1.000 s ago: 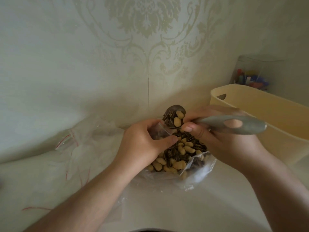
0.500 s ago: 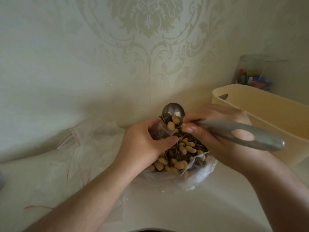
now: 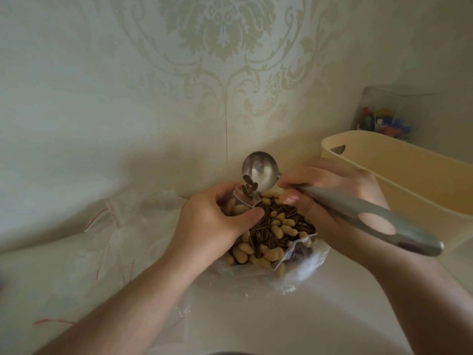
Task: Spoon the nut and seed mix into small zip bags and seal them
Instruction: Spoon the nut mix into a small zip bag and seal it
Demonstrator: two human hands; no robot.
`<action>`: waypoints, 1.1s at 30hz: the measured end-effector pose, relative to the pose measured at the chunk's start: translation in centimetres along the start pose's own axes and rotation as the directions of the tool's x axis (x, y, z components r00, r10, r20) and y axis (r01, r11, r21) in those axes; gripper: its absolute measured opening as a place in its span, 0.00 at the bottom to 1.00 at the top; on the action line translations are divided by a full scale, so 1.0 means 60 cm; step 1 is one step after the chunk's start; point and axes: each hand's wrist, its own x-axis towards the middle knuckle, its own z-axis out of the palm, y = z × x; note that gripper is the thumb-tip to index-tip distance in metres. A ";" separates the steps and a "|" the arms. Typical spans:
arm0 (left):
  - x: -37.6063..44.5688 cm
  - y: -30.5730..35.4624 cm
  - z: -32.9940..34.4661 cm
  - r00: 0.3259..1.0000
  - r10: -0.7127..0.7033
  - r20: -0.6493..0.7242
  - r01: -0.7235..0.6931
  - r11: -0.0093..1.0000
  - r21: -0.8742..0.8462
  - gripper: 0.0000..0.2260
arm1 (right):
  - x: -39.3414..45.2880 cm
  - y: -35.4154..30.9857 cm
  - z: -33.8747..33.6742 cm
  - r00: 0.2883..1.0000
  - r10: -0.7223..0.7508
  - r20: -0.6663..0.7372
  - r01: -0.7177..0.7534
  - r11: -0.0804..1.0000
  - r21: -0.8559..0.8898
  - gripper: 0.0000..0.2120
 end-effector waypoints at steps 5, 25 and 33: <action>0.001 0.002 -0.005 1.000 -0.014 -0.004 0.014 1.000 -0.028 0.16 | 0.006 0.005 0.002 0.999 -0.025 -0.035 0.024 0.999 -0.027 0.12; 0.010 0.005 -0.032 0.994 0.080 0.078 -0.036 0.889 -0.456 0.10 | -0.023 0.072 0.039 0.979 0.137 0.147 -0.139 0.990 0.000 0.13; 0.021 -0.007 -0.042 0.991 0.097 0.089 -0.054 0.916 -0.398 0.12 | -0.036 0.092 0.049 0.847 0.257 0.466 -0.206 0.966 -0.158 0.20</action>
